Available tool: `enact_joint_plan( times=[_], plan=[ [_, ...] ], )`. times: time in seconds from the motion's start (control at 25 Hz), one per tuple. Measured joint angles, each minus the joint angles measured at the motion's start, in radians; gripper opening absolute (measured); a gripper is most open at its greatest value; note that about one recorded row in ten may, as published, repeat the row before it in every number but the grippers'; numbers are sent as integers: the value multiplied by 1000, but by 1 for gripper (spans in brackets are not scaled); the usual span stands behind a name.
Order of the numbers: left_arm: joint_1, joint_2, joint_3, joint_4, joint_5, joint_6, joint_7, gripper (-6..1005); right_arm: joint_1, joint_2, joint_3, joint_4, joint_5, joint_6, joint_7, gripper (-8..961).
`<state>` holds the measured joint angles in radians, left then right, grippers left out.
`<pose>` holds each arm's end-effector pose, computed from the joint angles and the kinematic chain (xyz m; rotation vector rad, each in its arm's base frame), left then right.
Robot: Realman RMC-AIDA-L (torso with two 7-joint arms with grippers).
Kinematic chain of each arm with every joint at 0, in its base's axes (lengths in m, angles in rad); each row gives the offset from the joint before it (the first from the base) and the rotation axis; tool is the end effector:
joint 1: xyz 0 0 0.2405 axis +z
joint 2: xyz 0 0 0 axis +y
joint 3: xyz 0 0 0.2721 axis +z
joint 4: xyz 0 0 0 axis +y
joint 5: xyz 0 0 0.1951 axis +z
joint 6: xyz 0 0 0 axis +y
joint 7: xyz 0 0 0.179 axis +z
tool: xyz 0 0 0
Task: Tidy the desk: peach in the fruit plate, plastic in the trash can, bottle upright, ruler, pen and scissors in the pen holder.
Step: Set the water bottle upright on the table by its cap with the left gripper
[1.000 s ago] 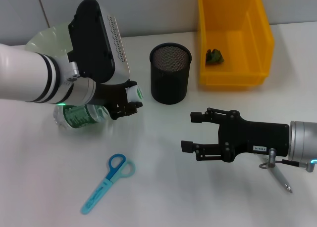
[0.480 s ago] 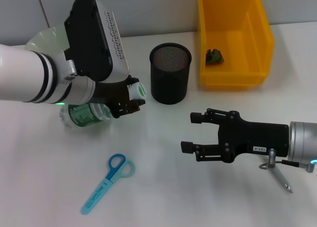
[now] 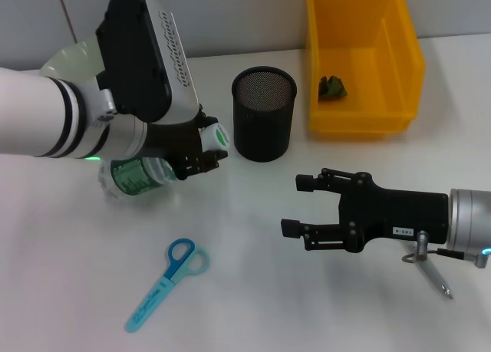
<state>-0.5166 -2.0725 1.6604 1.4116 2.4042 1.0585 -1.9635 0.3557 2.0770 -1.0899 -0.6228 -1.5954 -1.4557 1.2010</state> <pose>-0.1514 0.3741 -0.0788 -2.6709 0.1903 0.2218 0.2565 0.2986 -0.0660 -2.6974 0.5256 0.8173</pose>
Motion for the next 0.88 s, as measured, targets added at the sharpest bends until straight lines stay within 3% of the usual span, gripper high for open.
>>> enact_joint_plan(
  times=[0.88],
  plan=[
    [36, 3, -33, 61, -50, 8, 14, 450, 3, 0, 0, 0, 0, 0, 0, 842]
  ],
)
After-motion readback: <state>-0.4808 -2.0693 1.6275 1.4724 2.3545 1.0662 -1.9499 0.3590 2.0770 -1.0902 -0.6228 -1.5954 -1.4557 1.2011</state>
